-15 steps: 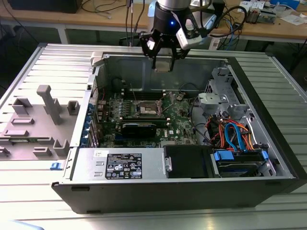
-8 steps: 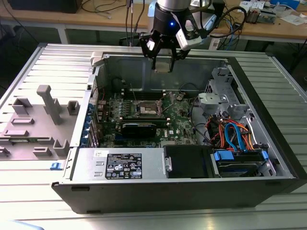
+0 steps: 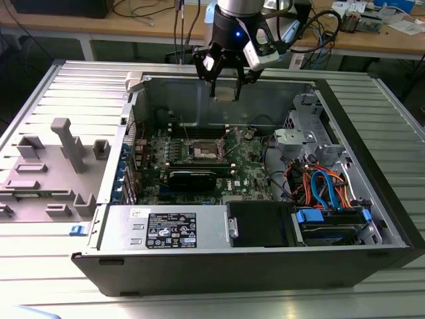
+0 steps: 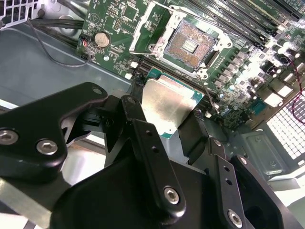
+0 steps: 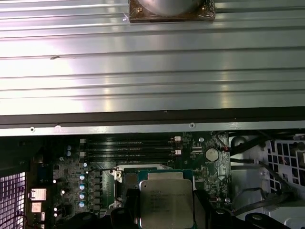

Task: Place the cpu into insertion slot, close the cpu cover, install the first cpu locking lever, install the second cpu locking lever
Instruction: 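Place the cpu into insertion slot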

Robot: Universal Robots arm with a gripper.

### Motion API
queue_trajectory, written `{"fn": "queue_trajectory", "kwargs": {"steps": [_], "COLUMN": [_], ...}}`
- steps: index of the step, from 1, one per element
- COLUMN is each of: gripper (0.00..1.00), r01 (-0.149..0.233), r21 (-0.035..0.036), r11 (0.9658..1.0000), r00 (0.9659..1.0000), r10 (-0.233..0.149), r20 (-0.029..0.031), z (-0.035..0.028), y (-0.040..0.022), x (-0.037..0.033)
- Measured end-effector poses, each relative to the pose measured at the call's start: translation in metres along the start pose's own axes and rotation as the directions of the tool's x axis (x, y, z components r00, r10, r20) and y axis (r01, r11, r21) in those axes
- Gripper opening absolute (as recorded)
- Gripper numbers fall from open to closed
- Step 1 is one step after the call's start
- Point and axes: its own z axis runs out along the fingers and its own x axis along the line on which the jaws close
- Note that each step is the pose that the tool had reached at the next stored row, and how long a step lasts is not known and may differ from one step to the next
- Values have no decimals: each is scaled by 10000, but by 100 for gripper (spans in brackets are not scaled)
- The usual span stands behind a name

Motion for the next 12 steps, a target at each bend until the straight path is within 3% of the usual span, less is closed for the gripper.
{"fn": "queue_trajectory", "kwargs": {"steps": [12], "gripper": [55], "r01": [0], "r21": [4], "r11": [10000], "r00": [10000], "r10": [0], "r20": [-1], "z": [29], "y": [-25], "x": [7]}}
